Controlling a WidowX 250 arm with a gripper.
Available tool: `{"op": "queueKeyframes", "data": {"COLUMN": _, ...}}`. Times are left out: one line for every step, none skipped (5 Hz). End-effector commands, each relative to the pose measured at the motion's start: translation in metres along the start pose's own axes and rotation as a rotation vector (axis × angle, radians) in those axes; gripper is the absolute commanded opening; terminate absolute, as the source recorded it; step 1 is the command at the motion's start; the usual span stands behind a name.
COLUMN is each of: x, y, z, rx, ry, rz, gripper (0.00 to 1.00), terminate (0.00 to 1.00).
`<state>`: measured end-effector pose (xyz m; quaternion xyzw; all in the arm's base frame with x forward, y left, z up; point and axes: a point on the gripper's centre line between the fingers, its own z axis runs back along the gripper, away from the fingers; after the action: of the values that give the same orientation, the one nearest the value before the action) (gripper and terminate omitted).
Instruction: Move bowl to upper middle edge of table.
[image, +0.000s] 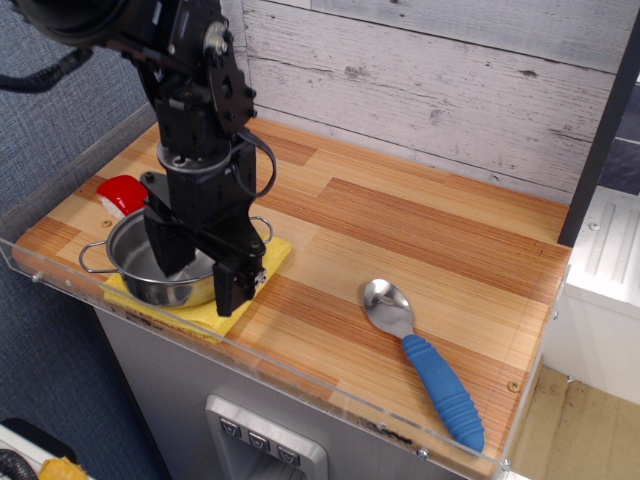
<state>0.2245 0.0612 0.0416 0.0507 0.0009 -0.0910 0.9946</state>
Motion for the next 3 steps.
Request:
{"op": "queueKeyframes", "data": {"x": 0.0042, "y": 0.0174, "z": -0.0026, "rx": 0.013, "ry": -0.015, "rz": 0.032, "gripper": 1.00, "terminate": 0.00}}
{"op": "queueKeyframes", "data": {"x": 0.0045, "y": 0.0220, "z": -0.0005, "rx": 0.023, "ry": -0.015, "rz": 0.039, "gripper": 0.00, "terminate": 0.00}}
{"op": "queueKeyframes", "data": {"x": 0.0048, "y": 0.0256, "z": -0.0022, "rx": 0.023, "ry": -0.008, "rz": 0.053, "gripper": 0.00, "terminate": 0.00}}
